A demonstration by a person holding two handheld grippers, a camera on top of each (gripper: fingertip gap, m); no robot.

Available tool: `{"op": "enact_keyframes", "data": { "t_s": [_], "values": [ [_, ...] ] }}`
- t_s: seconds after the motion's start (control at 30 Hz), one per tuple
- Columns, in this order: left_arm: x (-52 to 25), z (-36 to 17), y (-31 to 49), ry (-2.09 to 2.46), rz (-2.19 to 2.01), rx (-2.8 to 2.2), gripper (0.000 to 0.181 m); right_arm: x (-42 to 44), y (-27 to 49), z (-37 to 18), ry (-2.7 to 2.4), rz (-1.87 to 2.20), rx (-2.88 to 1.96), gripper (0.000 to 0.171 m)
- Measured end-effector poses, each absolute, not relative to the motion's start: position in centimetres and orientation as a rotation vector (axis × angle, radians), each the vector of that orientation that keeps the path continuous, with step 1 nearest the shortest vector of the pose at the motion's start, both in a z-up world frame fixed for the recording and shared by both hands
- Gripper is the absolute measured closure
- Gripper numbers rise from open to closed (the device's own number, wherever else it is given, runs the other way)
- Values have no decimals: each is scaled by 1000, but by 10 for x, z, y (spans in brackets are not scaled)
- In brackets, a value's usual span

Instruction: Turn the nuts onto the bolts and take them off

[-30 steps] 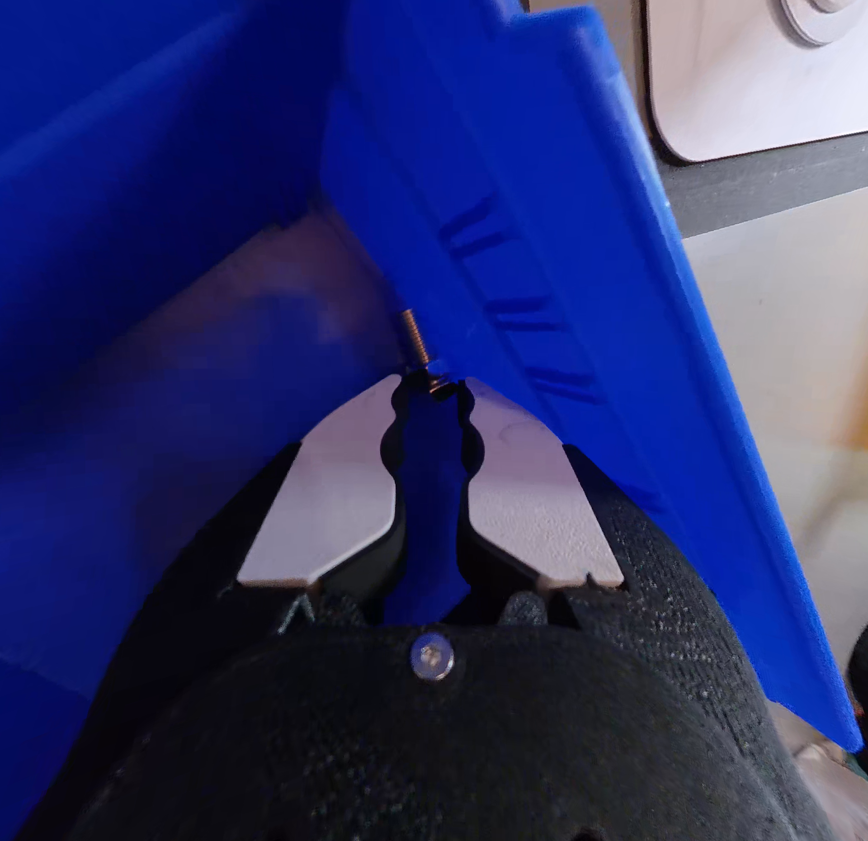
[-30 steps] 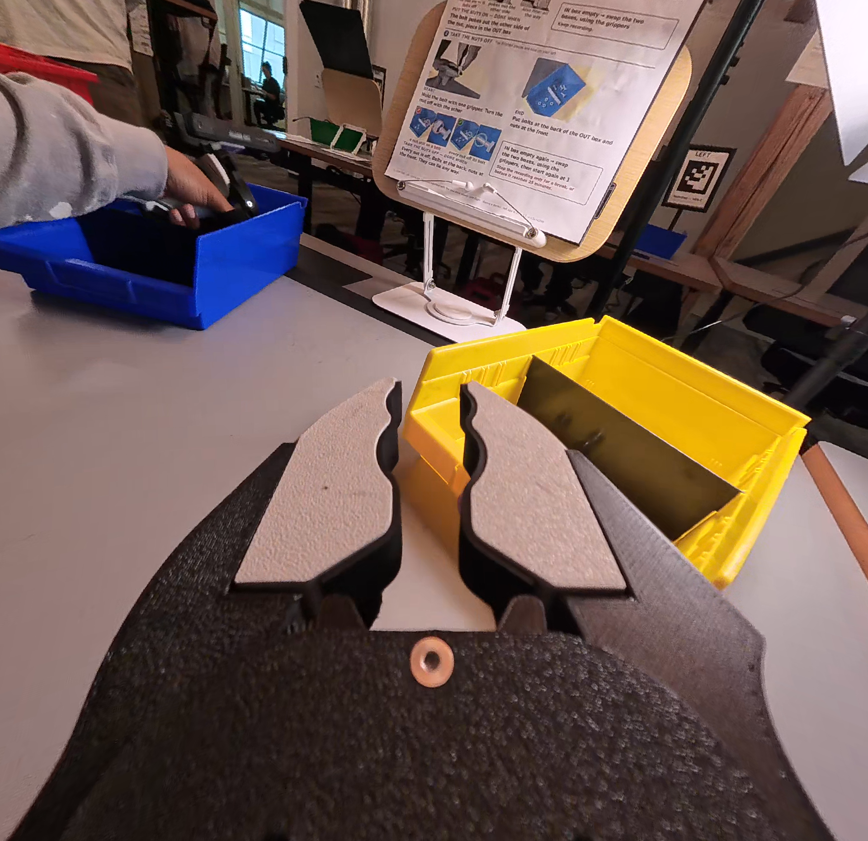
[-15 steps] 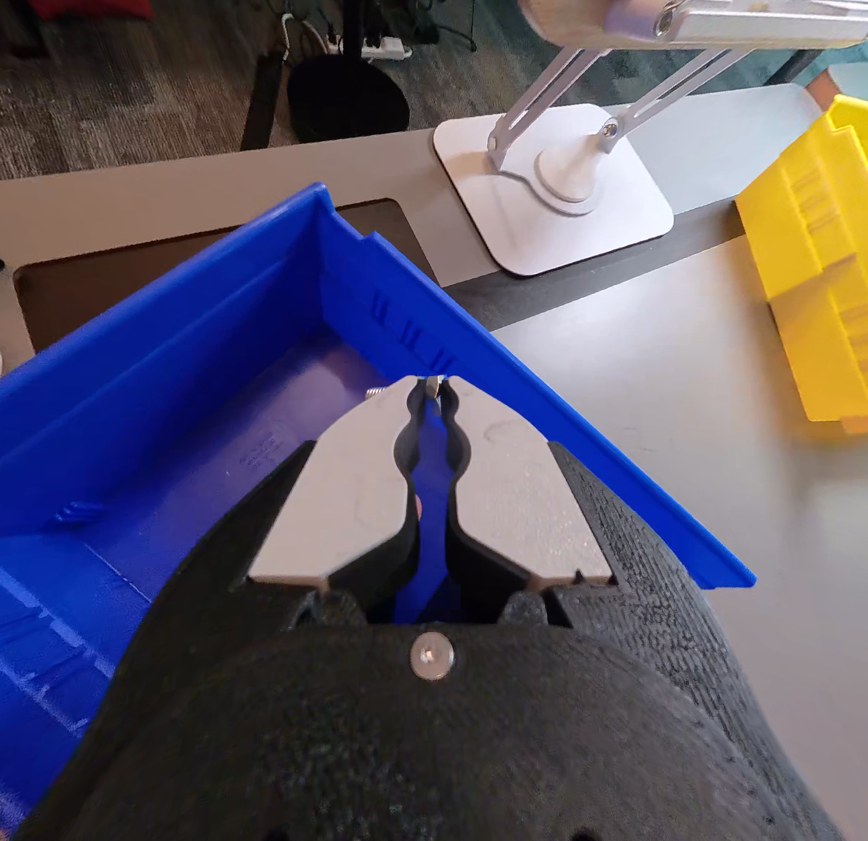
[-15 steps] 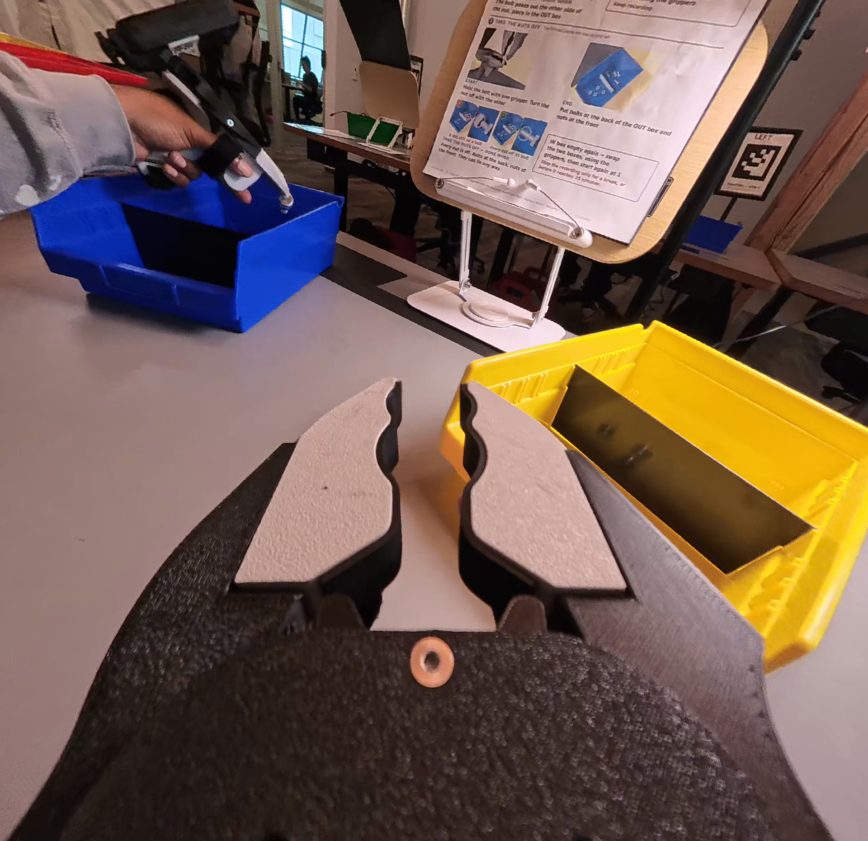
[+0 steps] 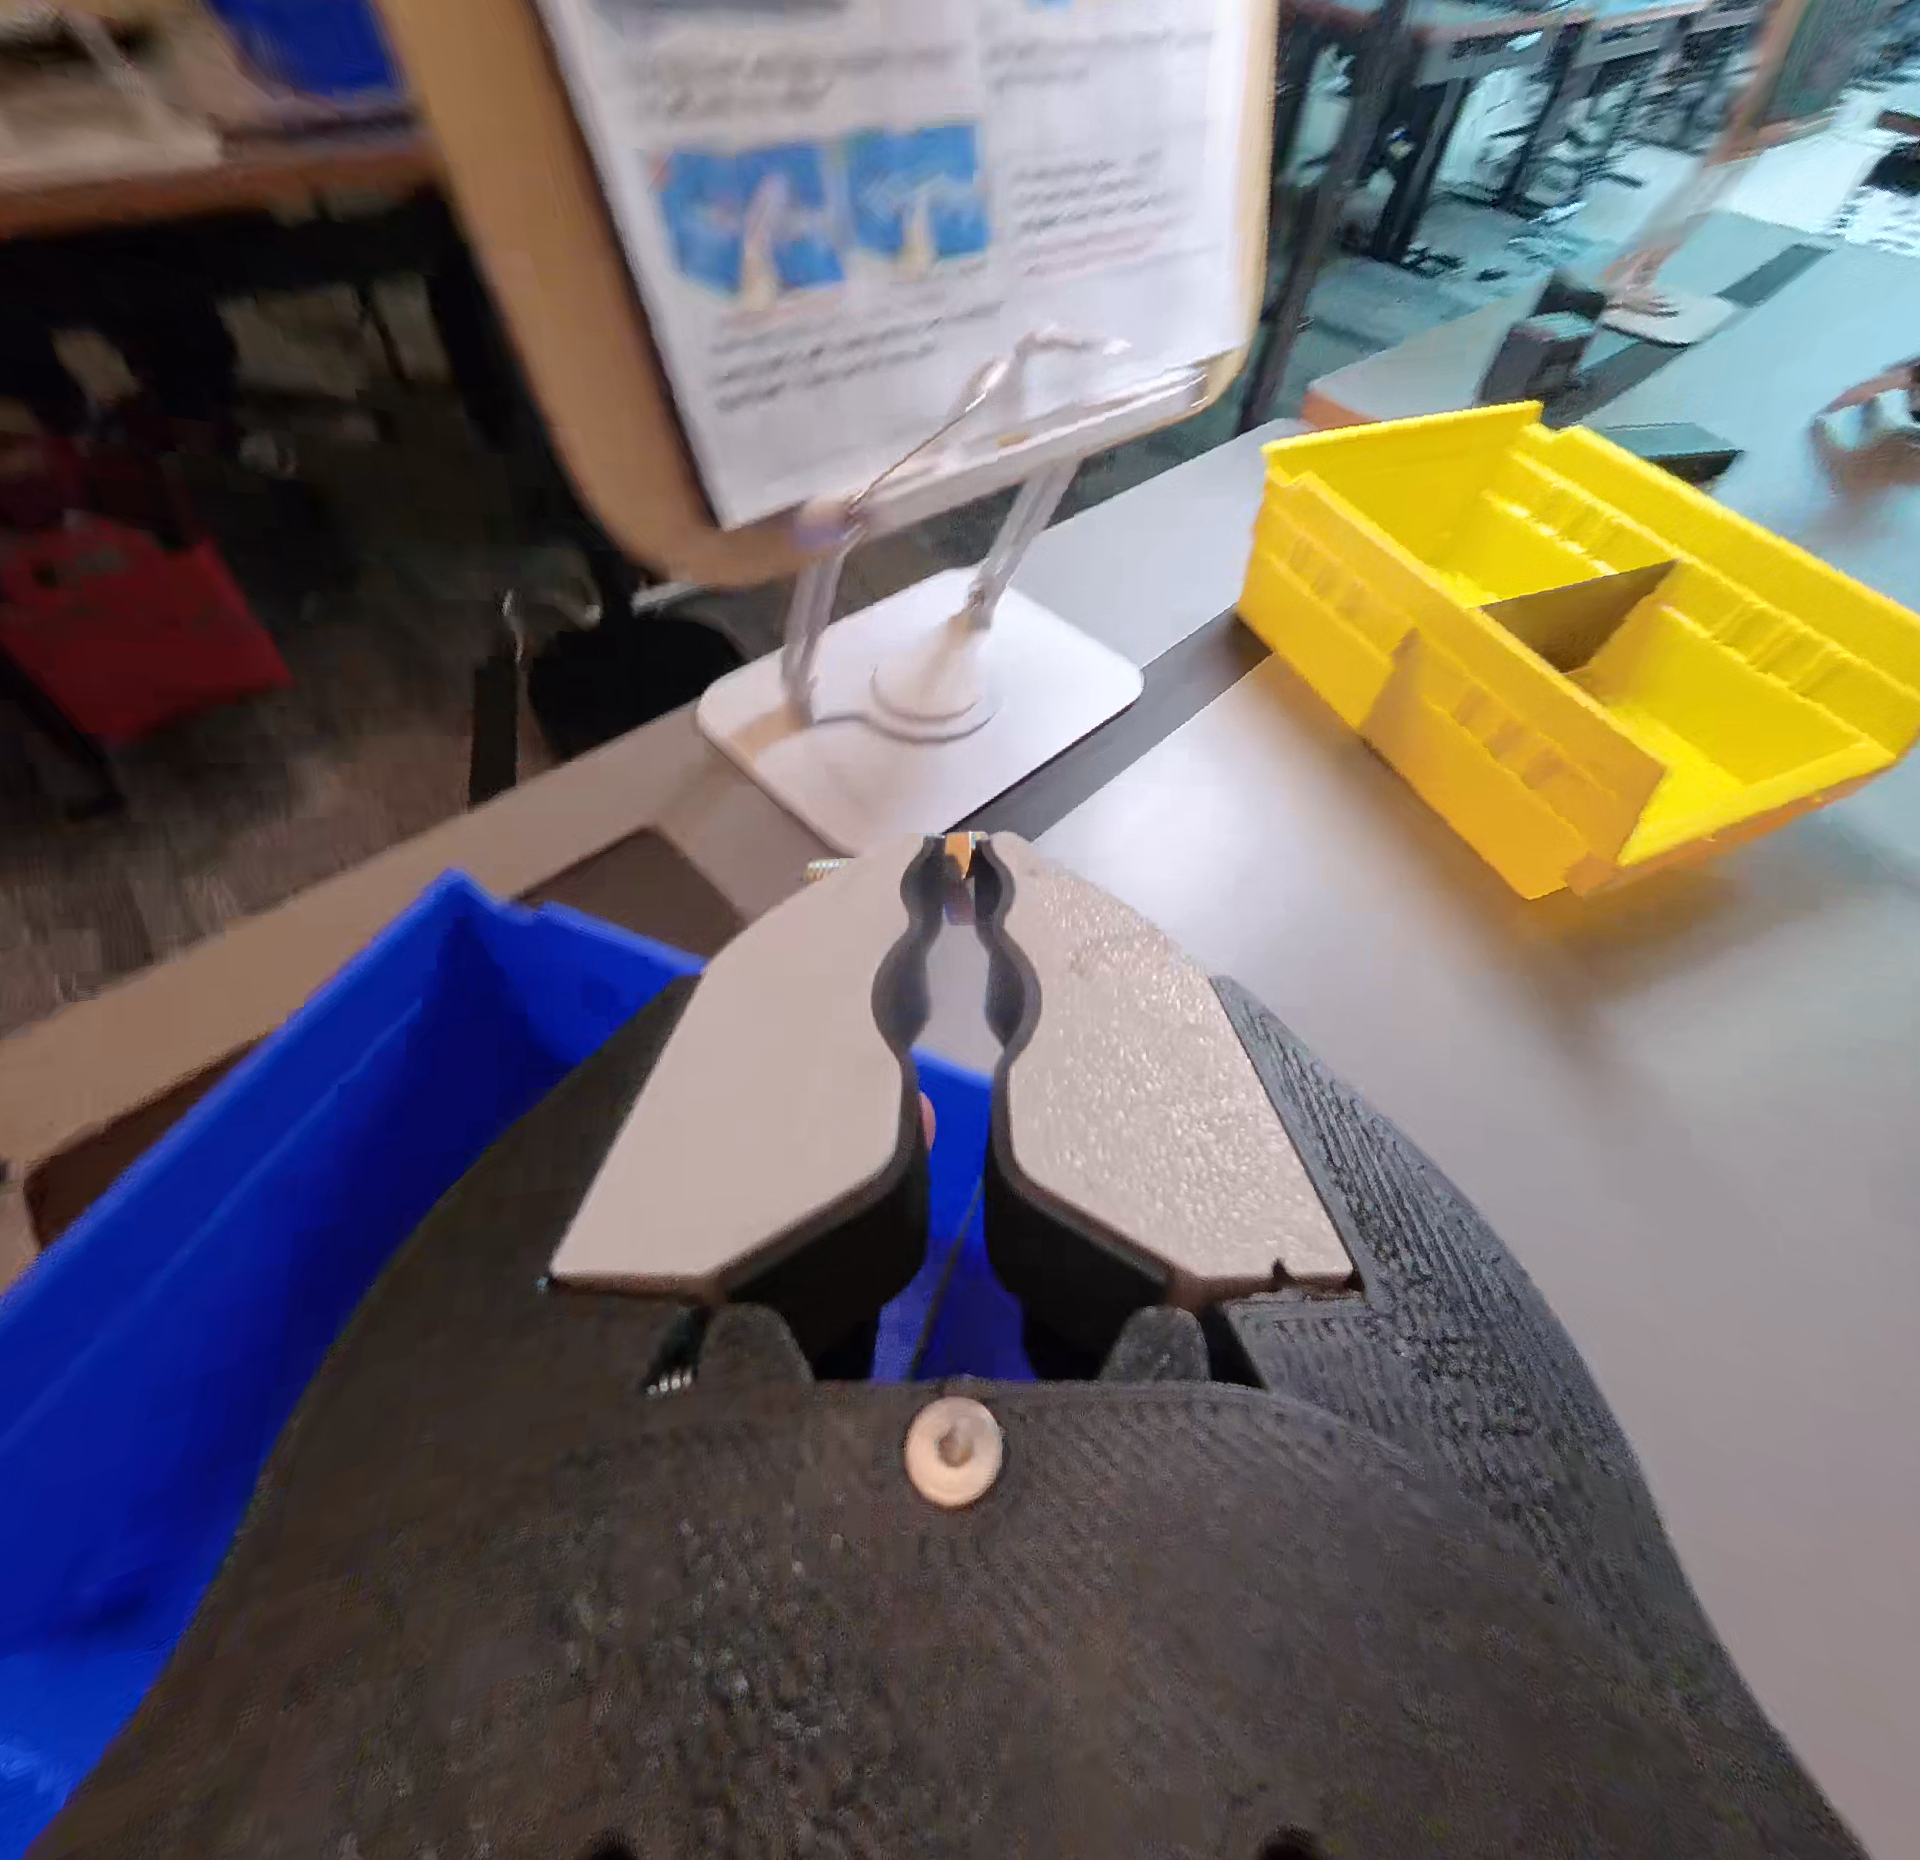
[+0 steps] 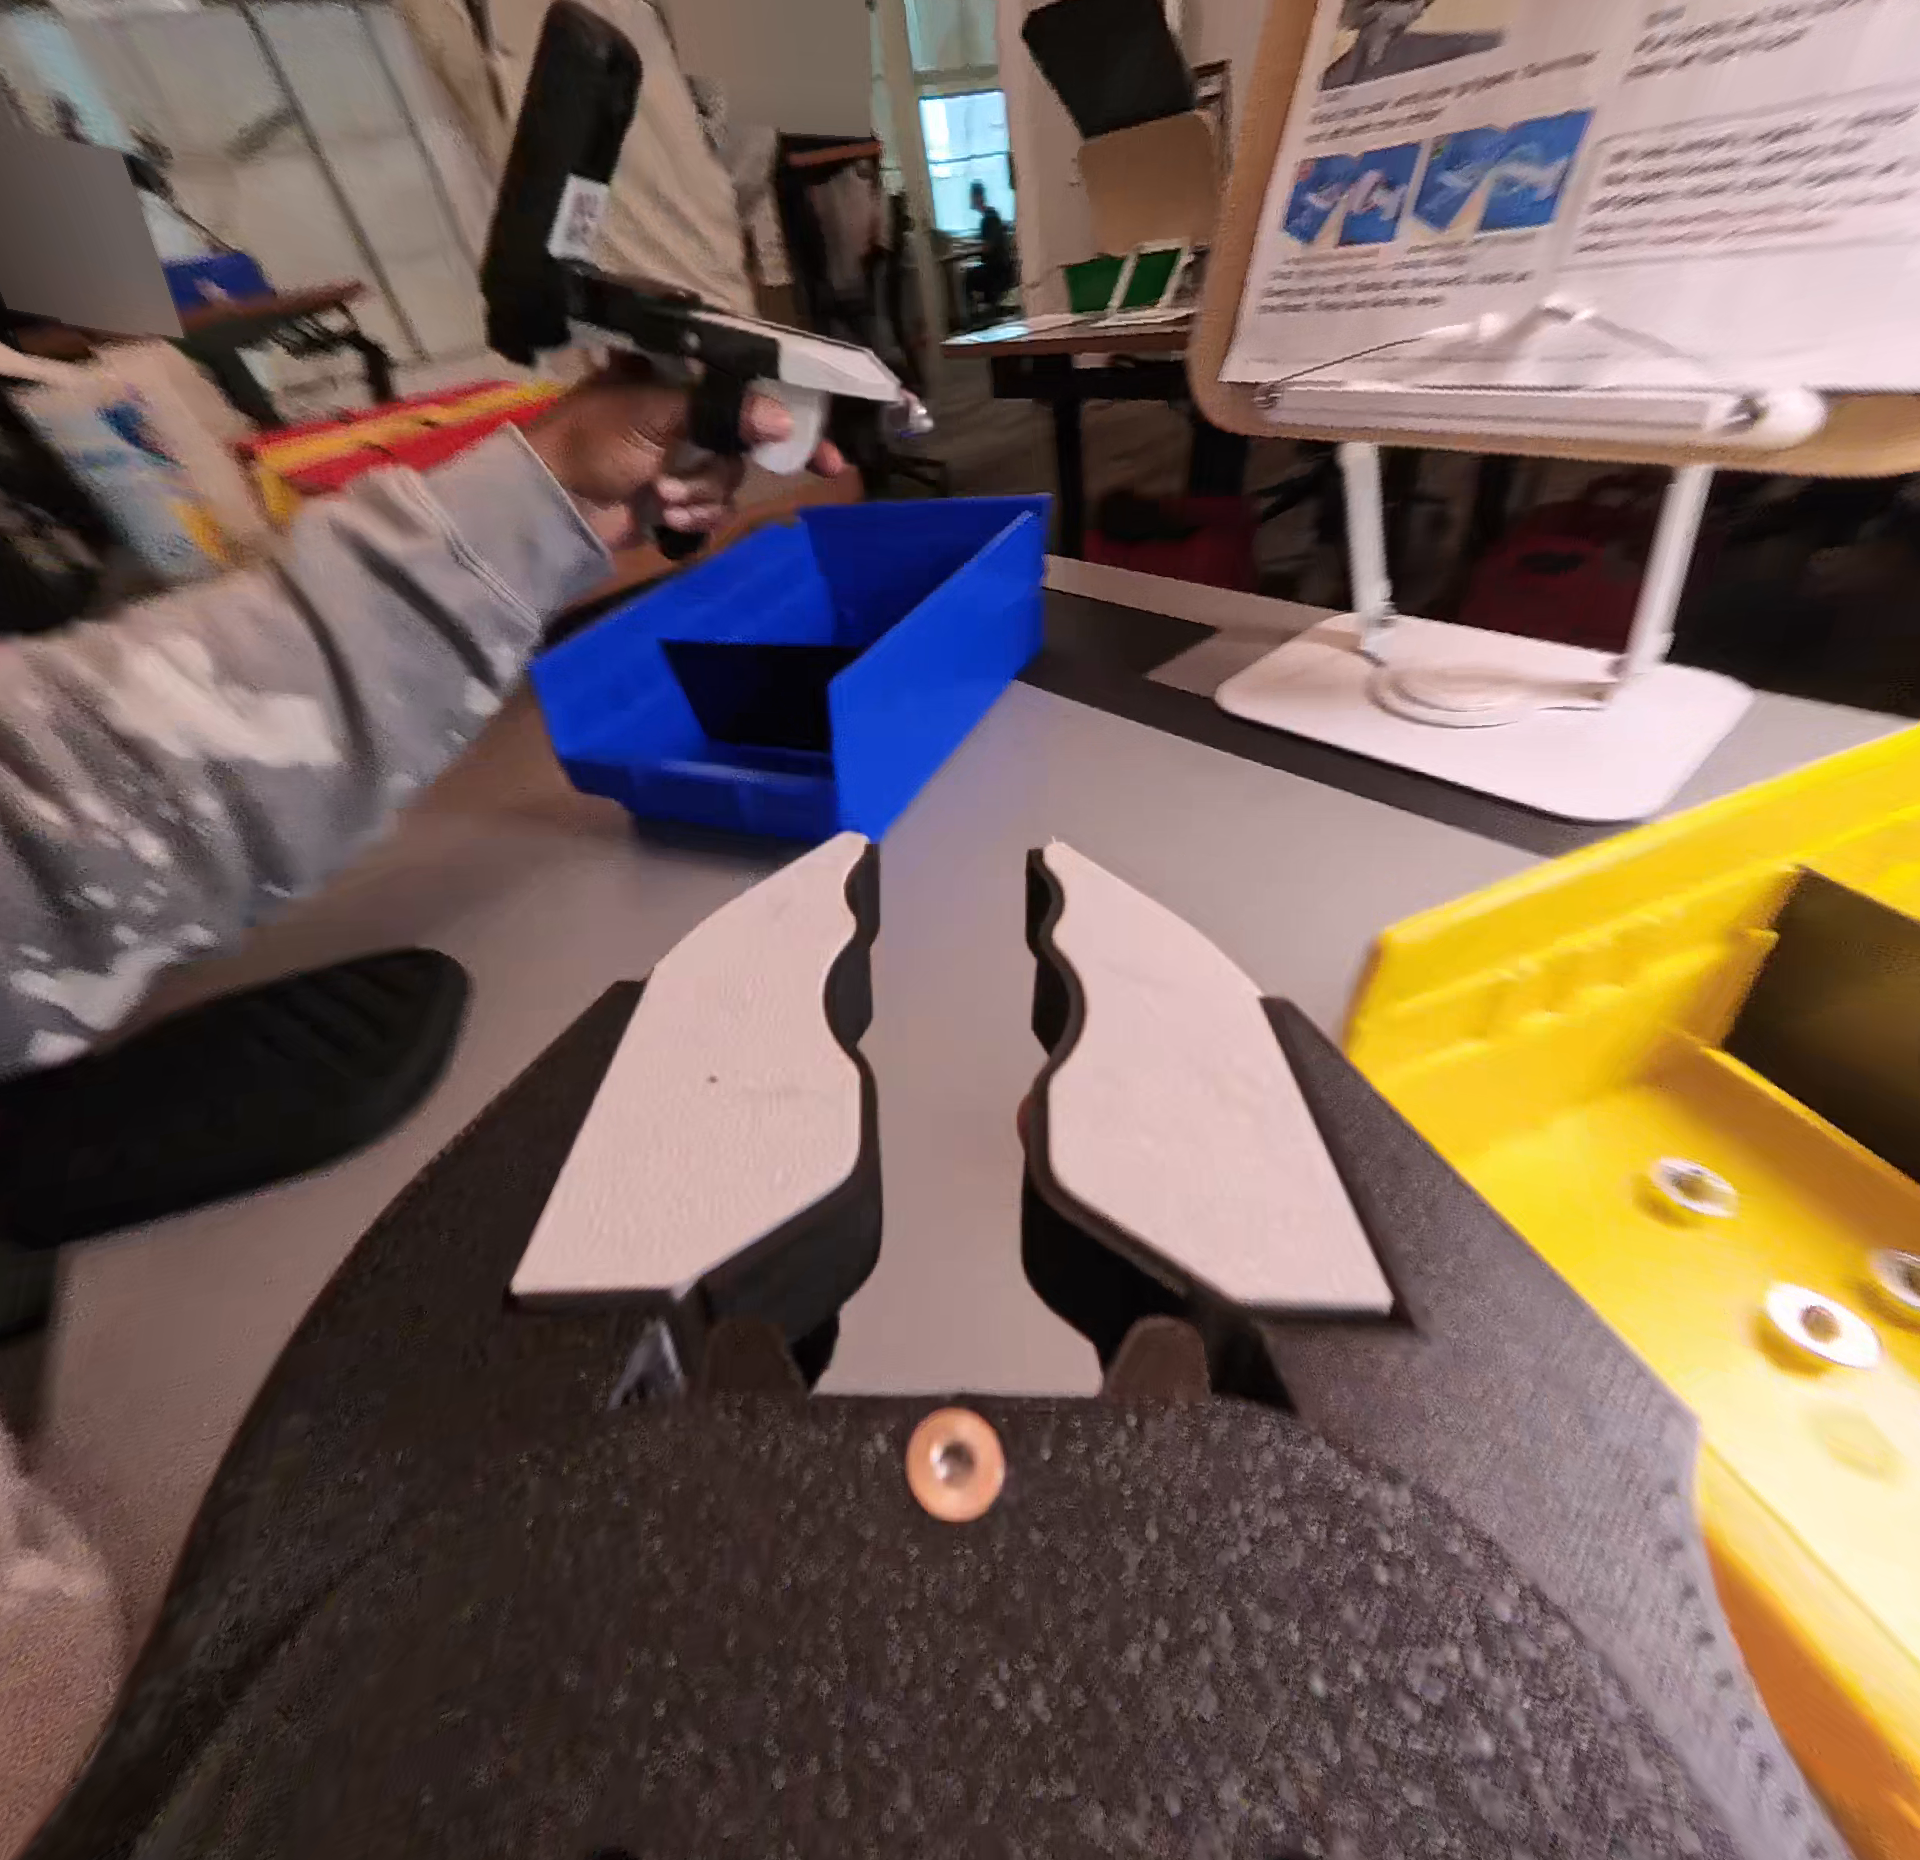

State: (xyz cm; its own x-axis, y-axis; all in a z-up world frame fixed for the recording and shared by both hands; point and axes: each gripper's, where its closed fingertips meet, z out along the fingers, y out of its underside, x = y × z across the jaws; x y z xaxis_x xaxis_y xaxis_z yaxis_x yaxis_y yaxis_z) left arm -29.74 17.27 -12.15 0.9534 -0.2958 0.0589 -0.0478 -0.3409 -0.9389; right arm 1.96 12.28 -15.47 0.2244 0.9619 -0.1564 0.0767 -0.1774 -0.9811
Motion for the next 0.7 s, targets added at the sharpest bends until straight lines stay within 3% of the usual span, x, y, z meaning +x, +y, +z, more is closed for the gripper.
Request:
{"op": "enact_keyframes", "data": {
  "t_s": [0.17, 0.27, 0.37, 0.47, 0.5, 0.57, 0.7],
  "values": [
    [-208, -84, 146, 519, -238, -1695, 175, -53, 125, -132, -971, 1626, -1603, 134],
    [-157, -80, 125, 656, -246, -1602, 175, -98, 120, -128, -854, 2099, -1647, 116],
    [-119, -88, 106, 765, -257, -1545, 175, -119, 116, -117, -693, 2457, -1528, 110],
    [-102, -91, 93, 817, -245, -1482, 178, -121, 103, -105, -680, 2606, -1407, 119],
    [-100, -92, 91, 827, -239, -1476, 178, -122, 99, -106, -712, 2589, -1405, 130],
    [-98, -91, 88, 840, -233, -1456, 180, -115, 104, -100, -662, 2582, -1338, 171],
    [-107, -87, 86, 773, -293, -1451, 181, -108, 105, -103, -834, 2329, -1345, 171]
  ]
}}
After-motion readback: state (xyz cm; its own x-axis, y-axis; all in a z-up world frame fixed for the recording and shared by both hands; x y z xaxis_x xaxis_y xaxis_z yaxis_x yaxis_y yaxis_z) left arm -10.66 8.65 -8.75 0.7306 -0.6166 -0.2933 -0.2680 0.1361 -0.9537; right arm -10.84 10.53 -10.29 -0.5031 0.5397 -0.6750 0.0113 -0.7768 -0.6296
